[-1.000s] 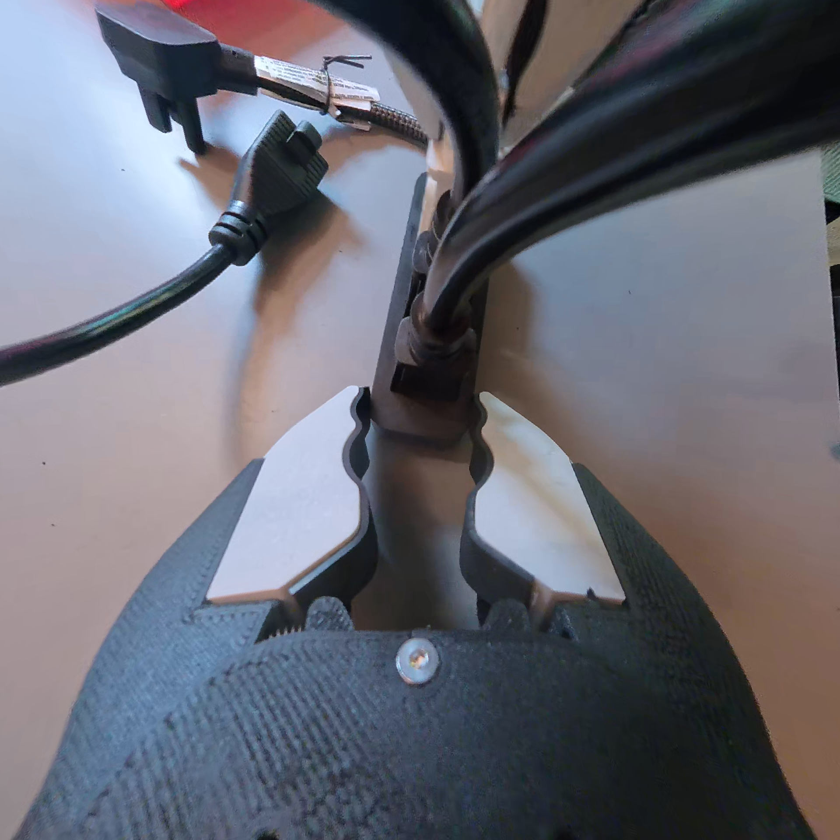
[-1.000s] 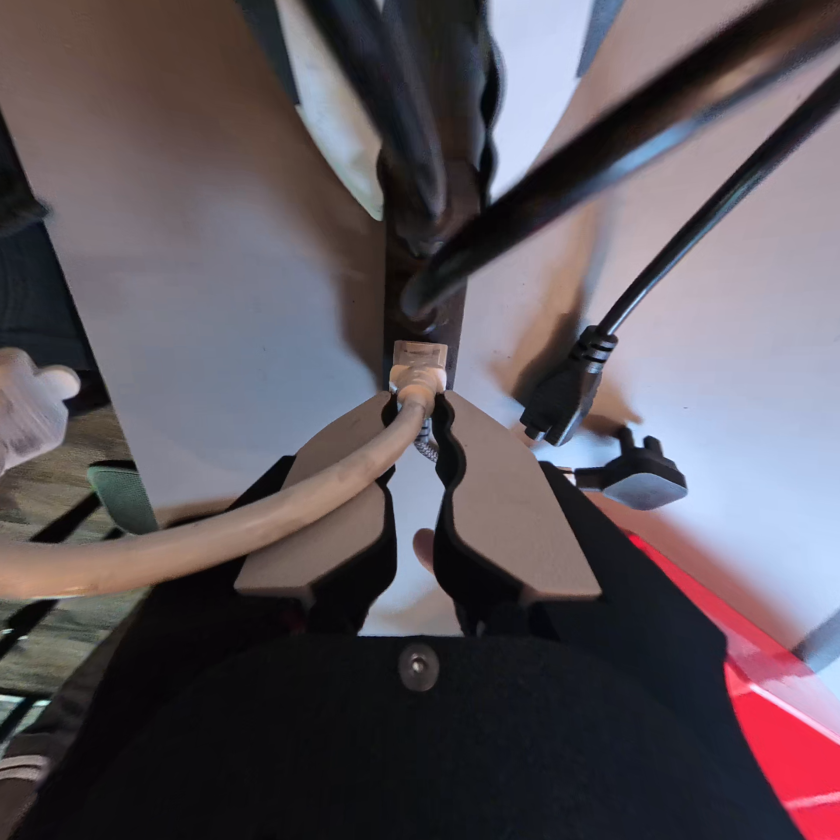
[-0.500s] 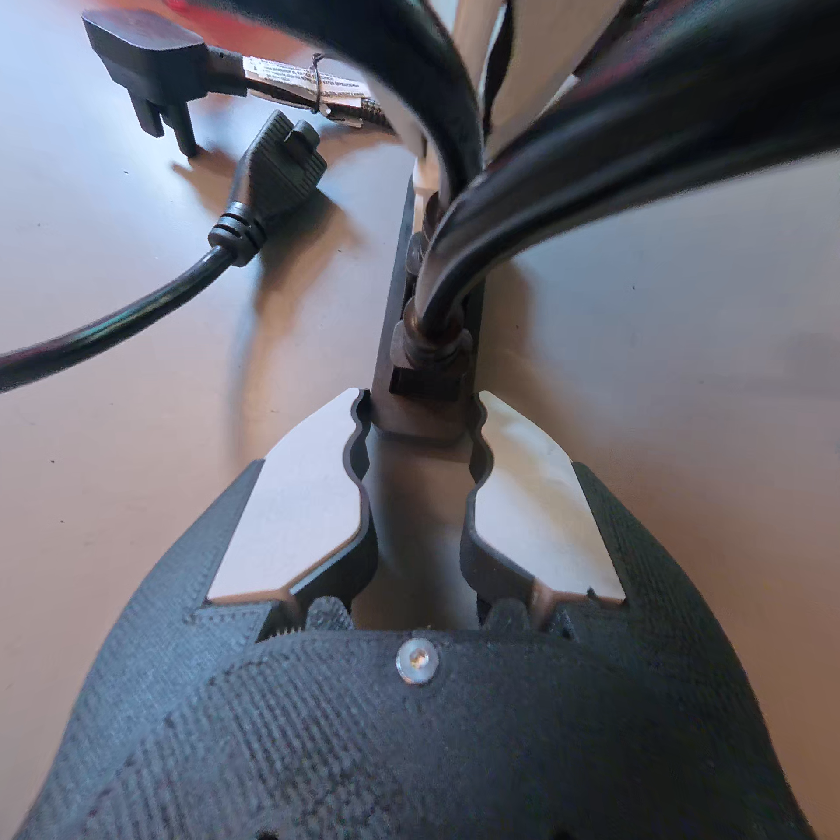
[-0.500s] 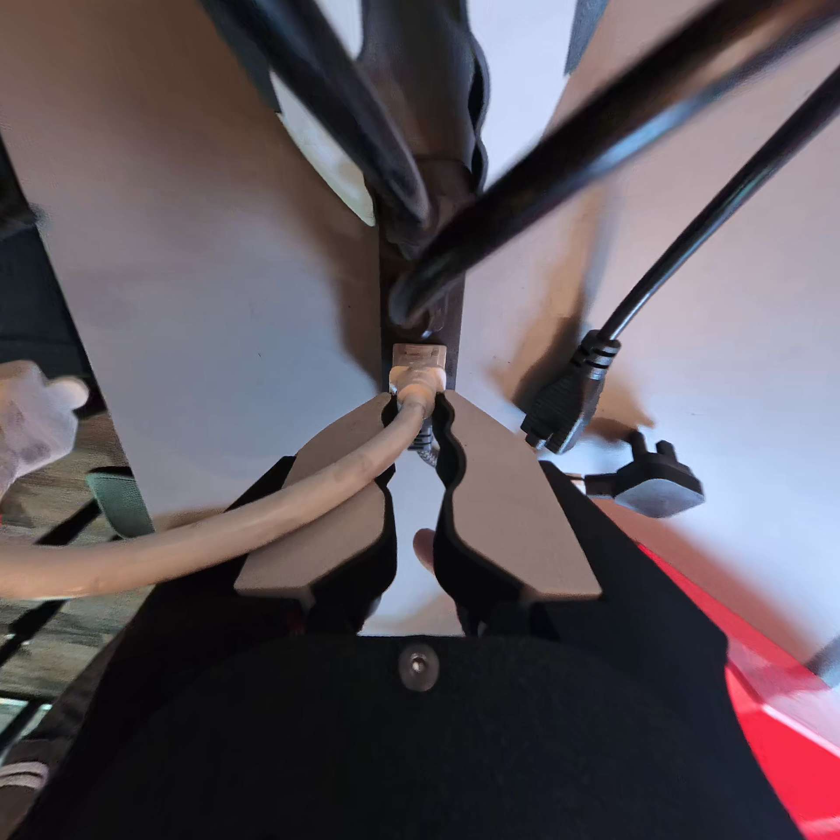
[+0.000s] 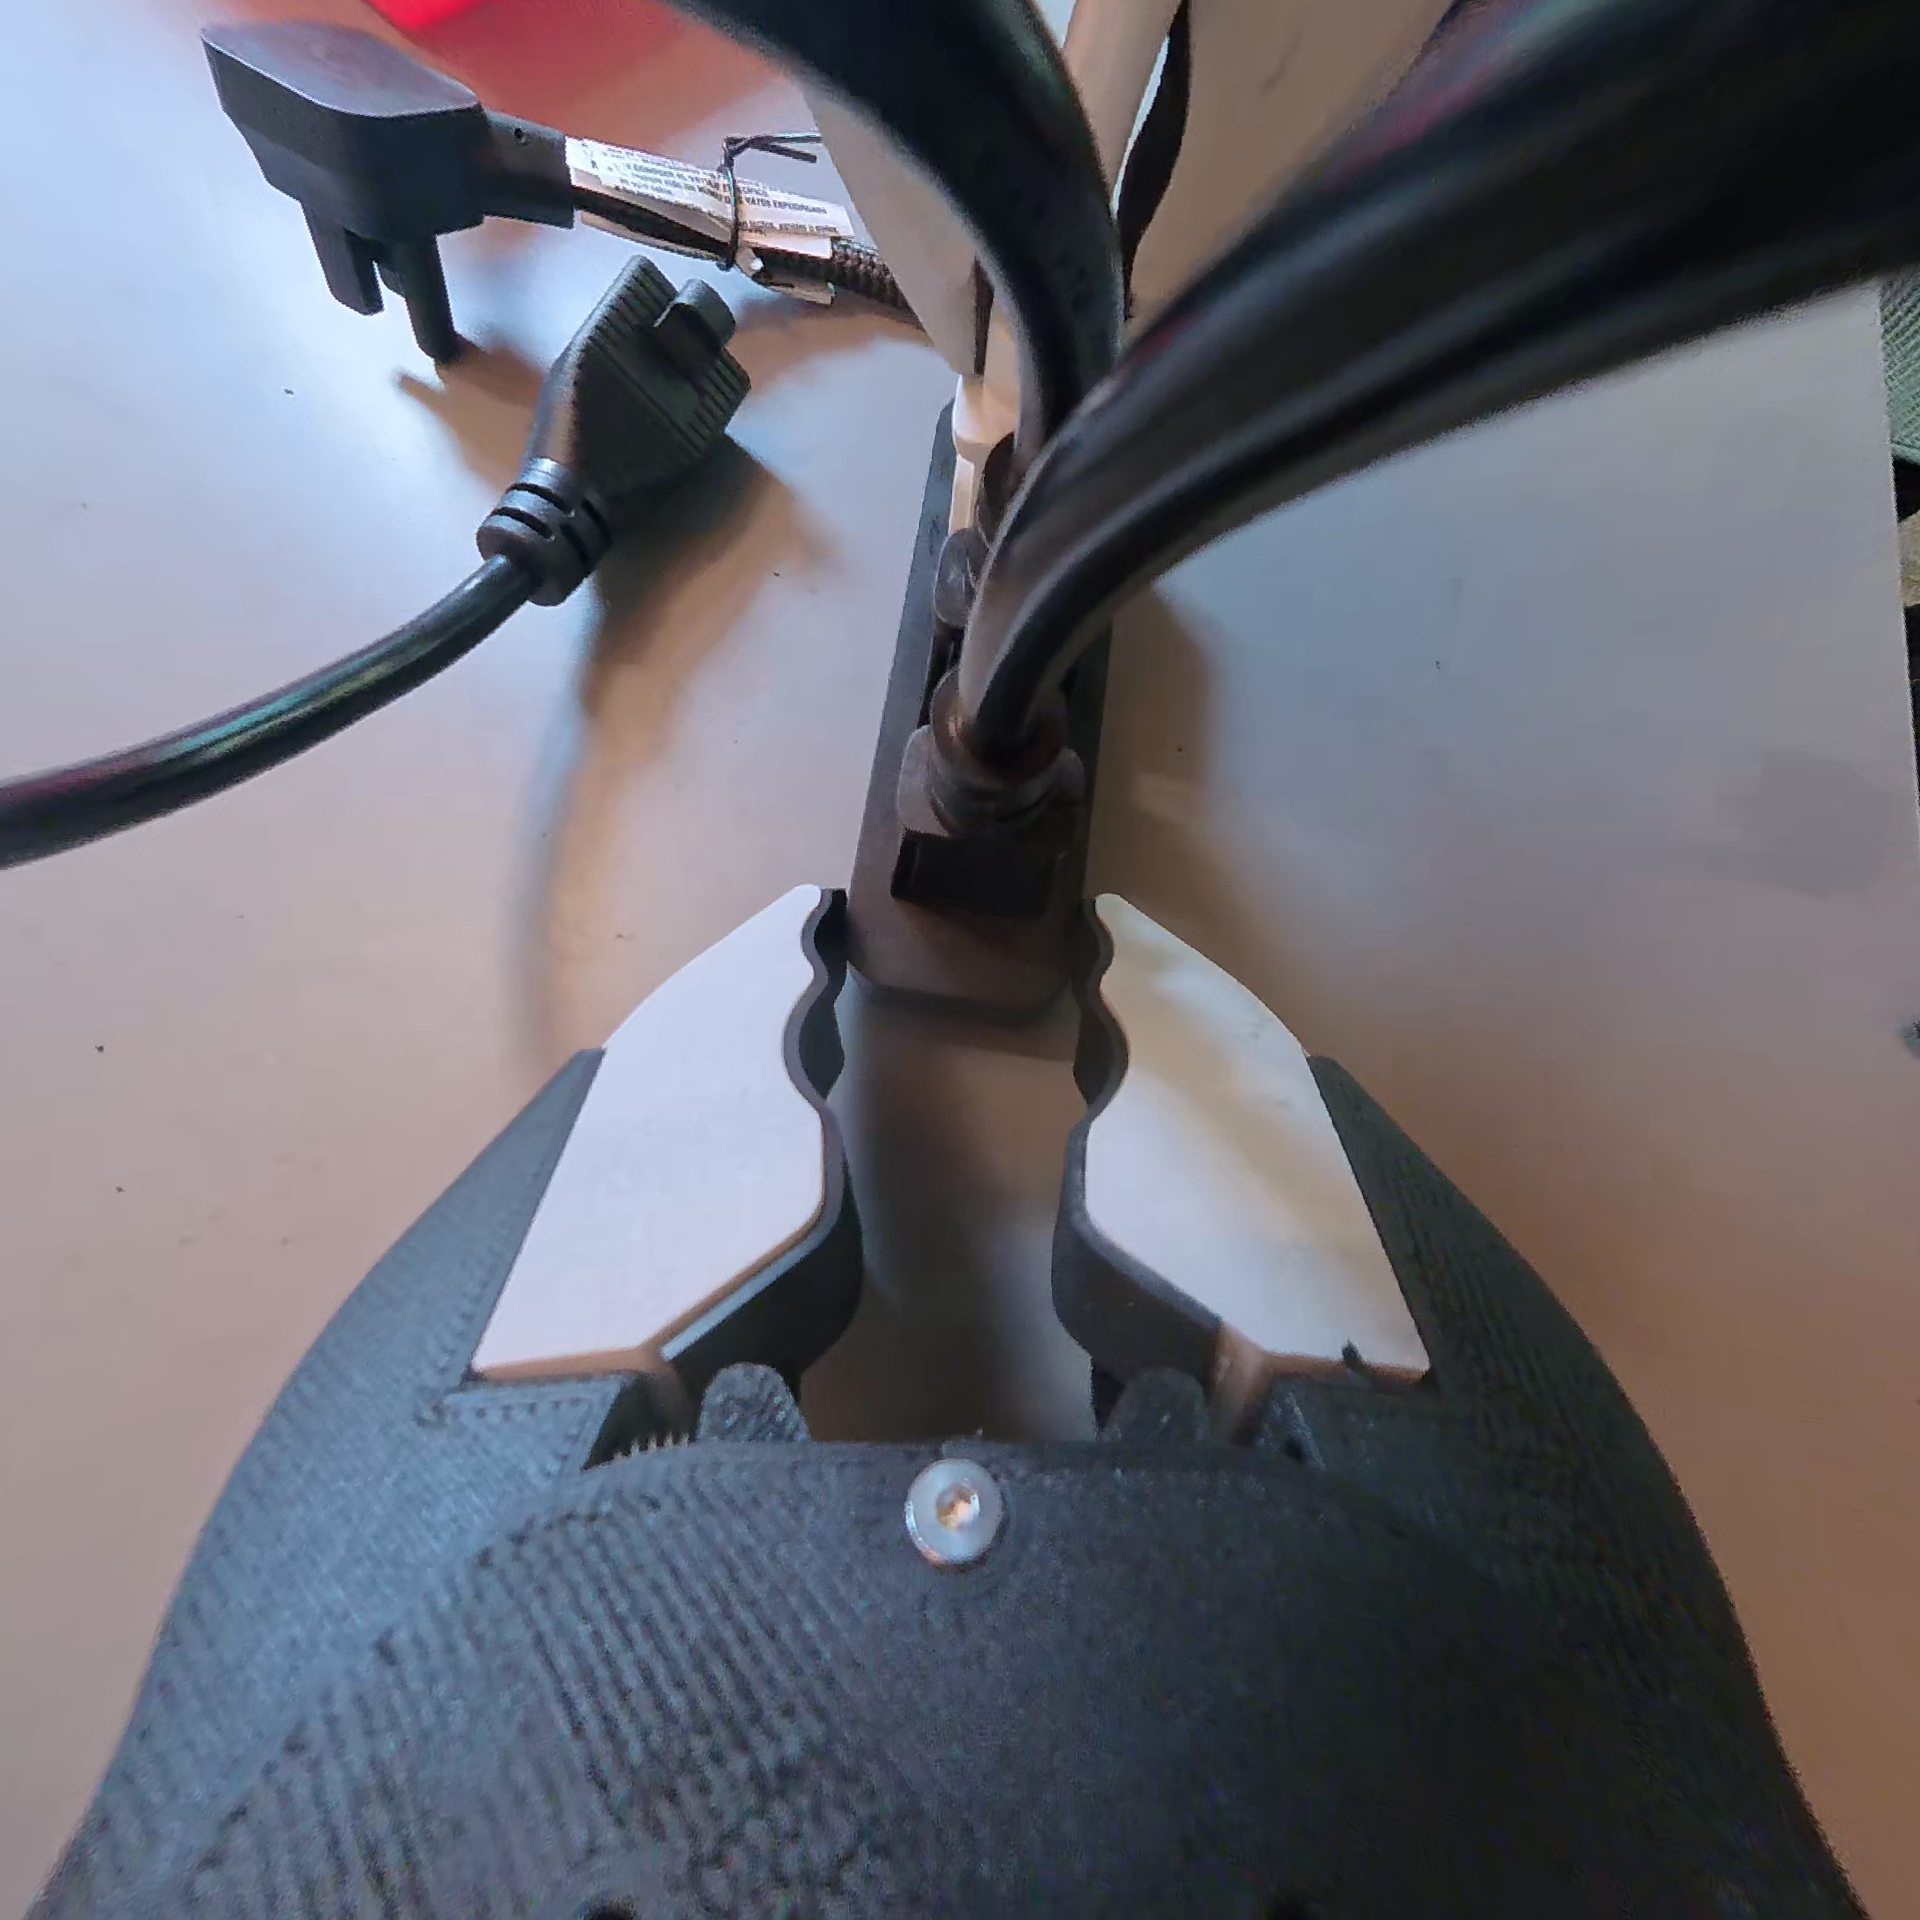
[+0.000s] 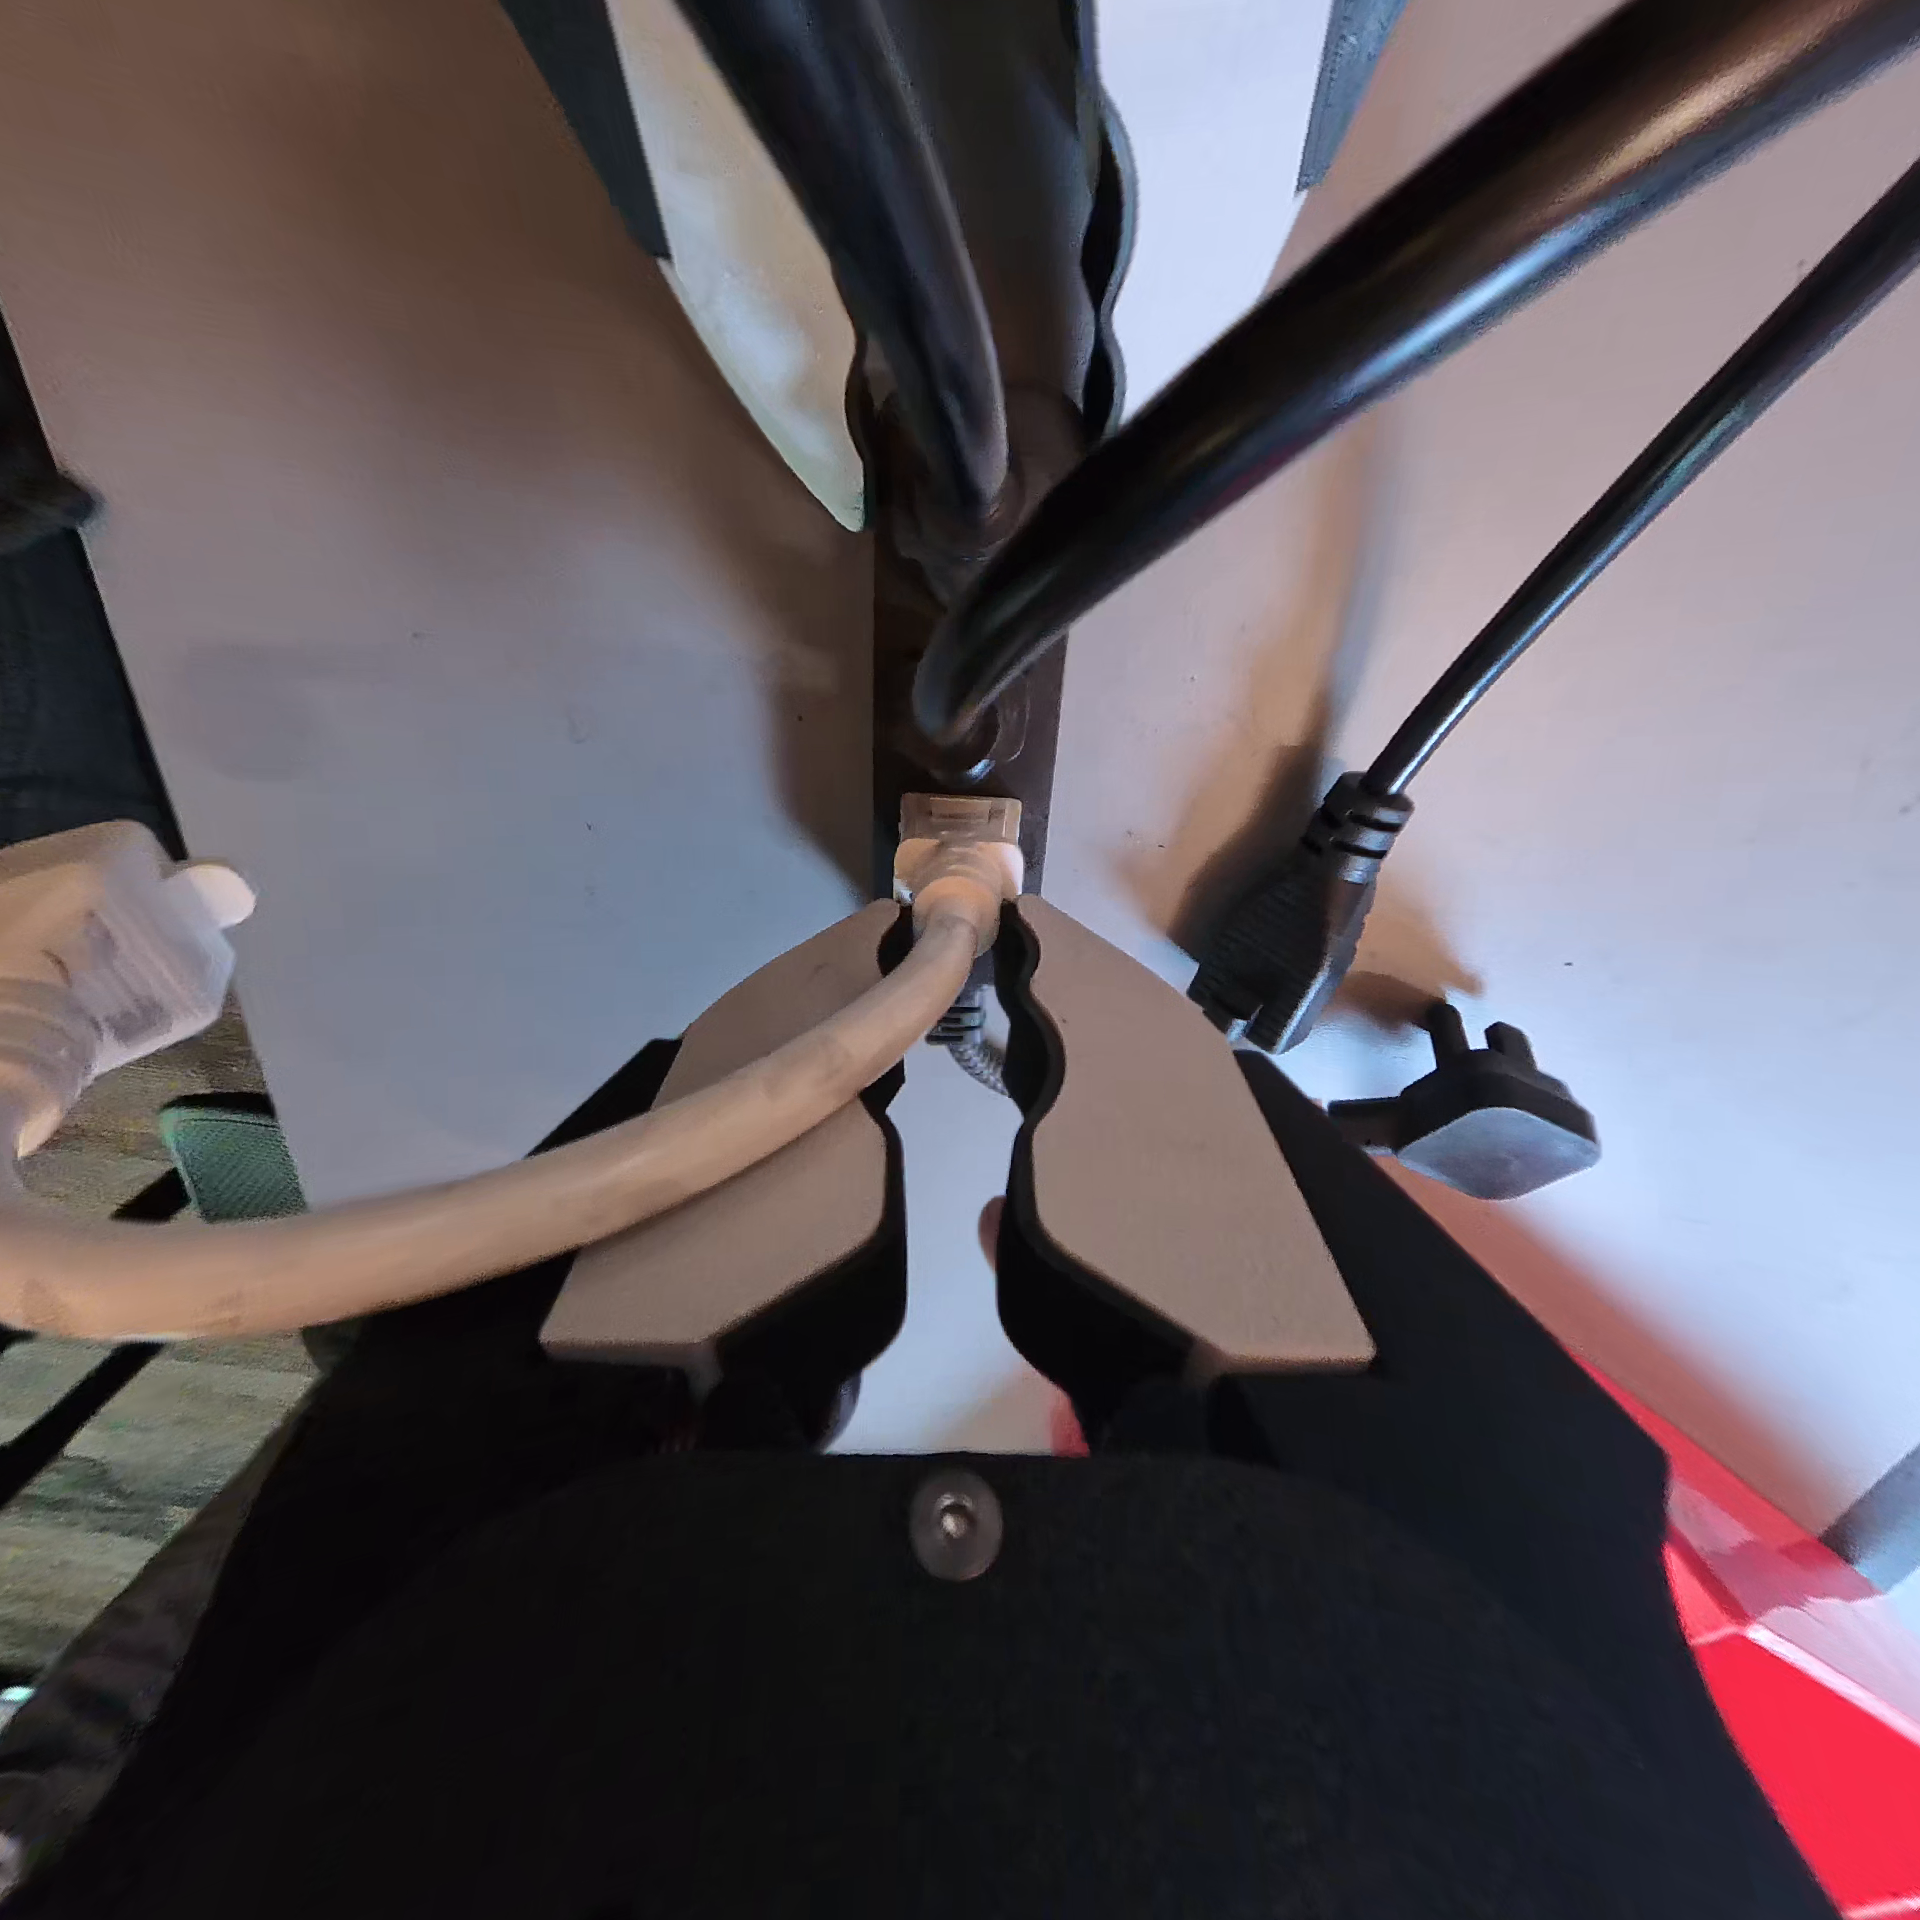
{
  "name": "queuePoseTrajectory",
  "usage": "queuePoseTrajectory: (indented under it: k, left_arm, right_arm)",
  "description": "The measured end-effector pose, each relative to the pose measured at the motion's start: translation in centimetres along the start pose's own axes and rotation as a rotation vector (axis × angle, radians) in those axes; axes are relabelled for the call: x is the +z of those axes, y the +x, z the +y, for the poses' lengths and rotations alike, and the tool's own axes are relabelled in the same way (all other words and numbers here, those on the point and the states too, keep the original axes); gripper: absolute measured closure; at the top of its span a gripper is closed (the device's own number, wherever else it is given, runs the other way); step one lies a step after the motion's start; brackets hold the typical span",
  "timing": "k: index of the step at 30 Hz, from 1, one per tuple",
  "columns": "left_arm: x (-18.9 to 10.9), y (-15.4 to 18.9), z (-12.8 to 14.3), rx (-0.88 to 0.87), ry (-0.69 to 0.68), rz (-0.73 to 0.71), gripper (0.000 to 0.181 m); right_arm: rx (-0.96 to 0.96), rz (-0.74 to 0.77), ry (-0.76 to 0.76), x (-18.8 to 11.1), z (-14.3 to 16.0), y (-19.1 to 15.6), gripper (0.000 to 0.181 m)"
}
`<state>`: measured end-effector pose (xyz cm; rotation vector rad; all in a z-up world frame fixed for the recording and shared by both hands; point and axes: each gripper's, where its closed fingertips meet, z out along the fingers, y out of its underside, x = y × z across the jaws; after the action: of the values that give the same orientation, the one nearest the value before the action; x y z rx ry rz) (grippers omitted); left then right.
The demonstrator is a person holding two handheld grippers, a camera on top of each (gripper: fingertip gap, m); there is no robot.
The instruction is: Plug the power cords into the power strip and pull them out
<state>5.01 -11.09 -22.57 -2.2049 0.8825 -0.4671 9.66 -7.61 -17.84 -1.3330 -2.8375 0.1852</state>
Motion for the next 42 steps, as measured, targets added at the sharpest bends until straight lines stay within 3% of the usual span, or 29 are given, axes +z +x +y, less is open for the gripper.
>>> queuePoseTrajectory:
  k: [7, 16, 33, 42]
  left_arm:
    - [-0.2, 0.2, 0.2, 0.000, -0.004, -0.001, 0.138]
    - [-0.1, 0.1, 0.2, -0.004, 0.000, 0.002, 0.138]
    - [-0.2, 0.1, 0.1, -0.005, 0.006, -0.010, 0.139]
    - [-0.2, 0.1, 0.1, -0.013, 0.013, -0.026, 0.138]
  right_arm:
    - [-0.019, 0.074, 0.124, -1.2, -1.0, 0.4, 0.150]
    - [-0.078, 0.013, 0.086, -0.9, -0.6, 0.0, 0.168]
    - [-0.049, -0.045, 0.050, 0.1, -0.4, 0.1, 0.164]
    - [-0.014, 0.066, 0.071, 0.2, -0.5, -0.1, 0.163]
